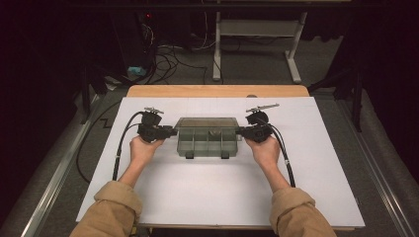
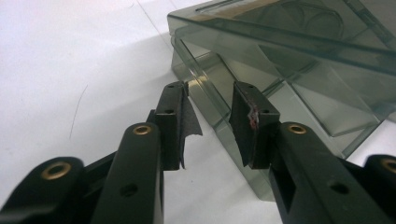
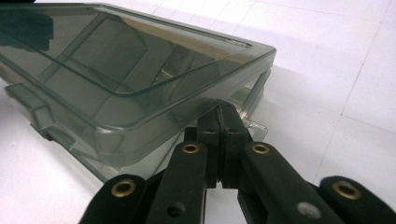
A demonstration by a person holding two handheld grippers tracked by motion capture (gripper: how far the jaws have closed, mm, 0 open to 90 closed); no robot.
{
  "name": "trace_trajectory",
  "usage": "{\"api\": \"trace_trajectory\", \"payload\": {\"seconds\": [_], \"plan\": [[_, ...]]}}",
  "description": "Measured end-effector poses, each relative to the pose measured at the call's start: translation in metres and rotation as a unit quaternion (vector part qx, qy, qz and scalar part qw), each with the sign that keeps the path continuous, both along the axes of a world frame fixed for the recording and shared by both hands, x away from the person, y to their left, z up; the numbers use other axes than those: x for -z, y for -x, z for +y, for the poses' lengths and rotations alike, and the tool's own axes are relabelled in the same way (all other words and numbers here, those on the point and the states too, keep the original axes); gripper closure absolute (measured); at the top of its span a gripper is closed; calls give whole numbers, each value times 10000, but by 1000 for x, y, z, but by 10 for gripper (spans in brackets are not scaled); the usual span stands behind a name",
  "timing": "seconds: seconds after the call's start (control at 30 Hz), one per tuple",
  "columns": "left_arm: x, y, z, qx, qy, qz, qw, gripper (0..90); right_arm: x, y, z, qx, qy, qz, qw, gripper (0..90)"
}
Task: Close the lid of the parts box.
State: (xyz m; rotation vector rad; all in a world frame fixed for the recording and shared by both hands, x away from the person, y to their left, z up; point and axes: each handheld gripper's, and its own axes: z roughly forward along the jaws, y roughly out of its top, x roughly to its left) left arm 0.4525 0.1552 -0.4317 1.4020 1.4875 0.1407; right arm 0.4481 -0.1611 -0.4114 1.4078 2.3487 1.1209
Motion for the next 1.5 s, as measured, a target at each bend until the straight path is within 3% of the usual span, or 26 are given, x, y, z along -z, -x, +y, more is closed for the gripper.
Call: {"api": "trace_trajectory", "payload": {"seconds": [0.1,0.37,1.5], "plan": [[0,3,1,42,128,6,9999,675,2,2,0,-48,64,3,10000,895],[-1,9,-1,92,188,-45,9998,683,5,5,-4,-106,31,38,9999,890],[7,45,-1,291,76,-120,9995,671,17,36,-15,-455,-101,-85,9989,853]]}}
